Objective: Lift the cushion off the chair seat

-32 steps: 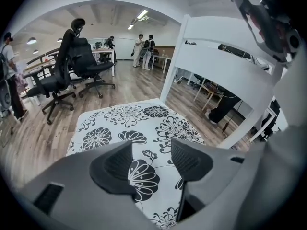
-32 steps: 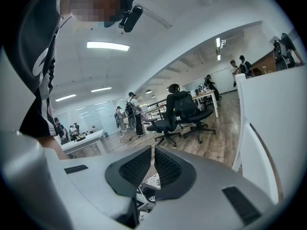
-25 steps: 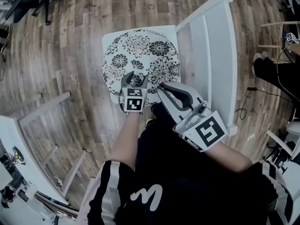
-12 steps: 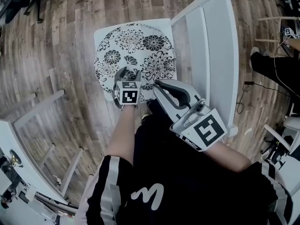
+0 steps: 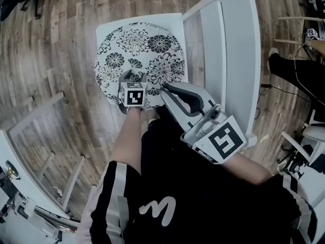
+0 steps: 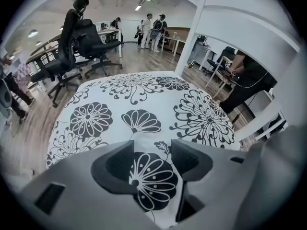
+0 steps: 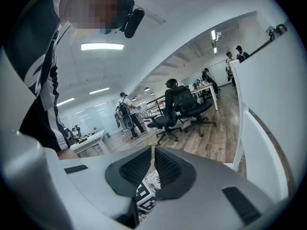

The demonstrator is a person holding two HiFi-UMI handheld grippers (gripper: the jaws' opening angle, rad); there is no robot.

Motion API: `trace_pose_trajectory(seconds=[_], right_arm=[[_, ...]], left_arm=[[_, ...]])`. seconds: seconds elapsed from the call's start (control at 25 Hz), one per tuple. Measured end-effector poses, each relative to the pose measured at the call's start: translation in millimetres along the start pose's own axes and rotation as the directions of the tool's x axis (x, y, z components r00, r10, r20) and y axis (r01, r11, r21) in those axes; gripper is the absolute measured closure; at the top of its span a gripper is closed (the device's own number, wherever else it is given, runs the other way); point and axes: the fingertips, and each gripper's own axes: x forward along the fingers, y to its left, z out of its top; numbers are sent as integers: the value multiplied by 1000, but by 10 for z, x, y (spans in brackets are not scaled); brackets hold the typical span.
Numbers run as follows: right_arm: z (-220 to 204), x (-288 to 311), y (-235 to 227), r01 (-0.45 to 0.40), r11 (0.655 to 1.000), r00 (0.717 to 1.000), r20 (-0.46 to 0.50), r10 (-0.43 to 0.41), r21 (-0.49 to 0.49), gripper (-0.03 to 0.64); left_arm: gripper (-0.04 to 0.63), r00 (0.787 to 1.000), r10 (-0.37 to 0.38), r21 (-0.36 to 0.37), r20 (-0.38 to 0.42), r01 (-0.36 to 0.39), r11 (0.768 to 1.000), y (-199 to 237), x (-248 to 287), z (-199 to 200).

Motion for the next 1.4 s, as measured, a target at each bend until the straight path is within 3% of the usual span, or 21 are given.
trace_pose_trajectory(seconds=[0.44, 0.68, 0.8, 1.08, 1.4], right_arm=[[-47, -38, 7, -13, 999, 1000, -8, 14, 38, 583], [-90, -52, 57, -21, 999, 1000, -18, 21, 31, 583], [-123, -84, 36, -14, 999, 1000, -25, 15, 40, 583], [-124, -112, 60, -16, 999, 1000, -23, 17, 32, 583], [-154, -131, 129, -28, 999, 999, -15, 28, 20, 583]], left_arm=[[374, 998, 29, 4, 53, -29, 1000, -13, 28, 50], [460, 997, 19, -1, 81, -19, 1000, -10, 26, 104], [549, 996, 4, -35, 91, 0, 999, -42, 26, 116], [568, 990, 15, -43, 137, -9, 999, -47, -22, 134], [571, 964, 12, 38, 265, -23, 999, -108, -272, 218]])
